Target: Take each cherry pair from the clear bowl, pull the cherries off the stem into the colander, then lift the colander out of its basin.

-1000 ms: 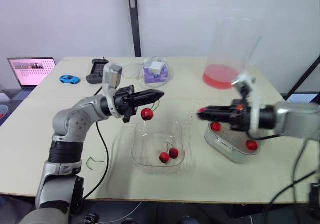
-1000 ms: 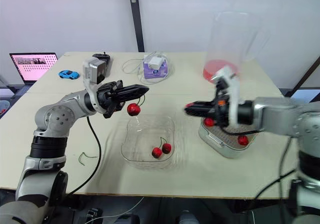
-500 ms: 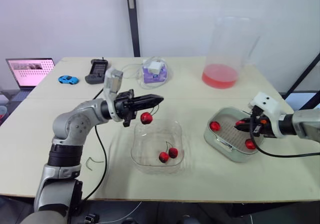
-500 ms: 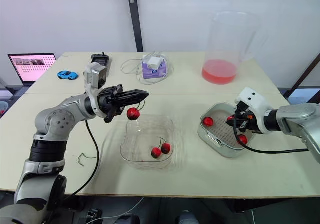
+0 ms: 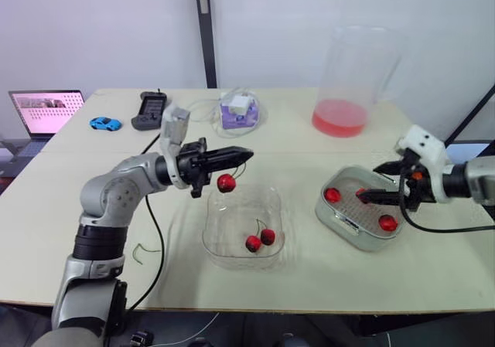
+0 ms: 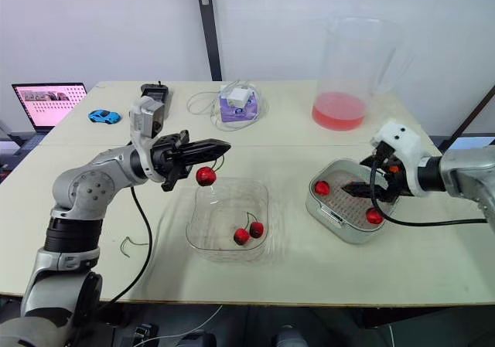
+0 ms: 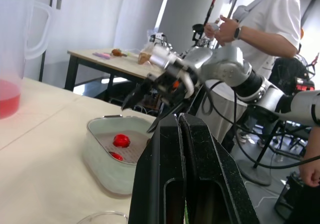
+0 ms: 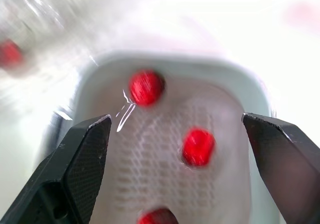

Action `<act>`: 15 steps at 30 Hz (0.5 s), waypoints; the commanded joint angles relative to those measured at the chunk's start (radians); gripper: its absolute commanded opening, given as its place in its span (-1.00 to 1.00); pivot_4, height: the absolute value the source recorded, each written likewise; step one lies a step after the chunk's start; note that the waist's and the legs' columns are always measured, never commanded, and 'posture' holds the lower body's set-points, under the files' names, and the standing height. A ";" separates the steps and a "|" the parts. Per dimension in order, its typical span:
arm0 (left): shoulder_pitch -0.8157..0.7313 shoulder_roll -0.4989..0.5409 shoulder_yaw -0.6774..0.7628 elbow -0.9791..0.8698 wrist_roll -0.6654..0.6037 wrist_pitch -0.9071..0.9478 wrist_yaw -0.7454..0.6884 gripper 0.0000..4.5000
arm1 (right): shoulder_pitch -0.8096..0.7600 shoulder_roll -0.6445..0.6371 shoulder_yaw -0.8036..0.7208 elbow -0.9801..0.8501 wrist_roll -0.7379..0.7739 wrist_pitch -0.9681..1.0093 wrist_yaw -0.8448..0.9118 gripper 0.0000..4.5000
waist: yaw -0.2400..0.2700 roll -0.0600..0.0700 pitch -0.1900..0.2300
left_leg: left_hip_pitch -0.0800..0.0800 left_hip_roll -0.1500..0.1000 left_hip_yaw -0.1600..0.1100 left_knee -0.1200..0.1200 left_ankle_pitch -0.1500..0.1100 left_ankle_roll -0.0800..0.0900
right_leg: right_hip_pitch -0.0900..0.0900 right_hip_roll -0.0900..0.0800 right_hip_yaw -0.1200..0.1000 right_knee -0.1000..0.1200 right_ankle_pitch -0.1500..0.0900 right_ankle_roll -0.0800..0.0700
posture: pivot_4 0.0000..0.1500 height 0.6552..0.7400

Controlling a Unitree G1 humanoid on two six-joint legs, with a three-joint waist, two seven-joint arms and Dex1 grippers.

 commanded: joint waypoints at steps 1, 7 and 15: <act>-0.023 -0.011 0.029 -0.011 -0.030 -0.006 0.012 -1.00 | -0.086 0.126 -0.109 -0.117 0.227 0.125 -0.053 0.97 | -0.002 0.000 0.000 | 0.000 0.000 0.000 0.000 0.000 0.000 | 0.000 0.000 0.000 0.000 0.000 0.000 | 1.00 0.84; -0.017 -0.044 0.030 -0.041 -0.056 0.006 0.051 -1.00 | -0.122 0.471 -0.087 -0.255 0.499 0.242 -0.326 0.97 | 0.004 -0.001 0.000 | 0.000 0.000 -0.001 0.000 0.000 0.000 | 0.000 0.000 -0.001 0.001 0.000 0.000 | 1.00 0.84; -0.017 -0.050 0.033 -0.055 -0.072 0.014 0.076 -1.00 | -0.149 0.784 0.027 -0.259 0.547 0.202 -0.572 0.97 | -0.004 -0.001 0.000 | 0.000 0.000 -0.002 0.000 0.000 -0.001 | -0.001 0.000 -0.001 0.002 0.000 0.000 | 1.00 0.84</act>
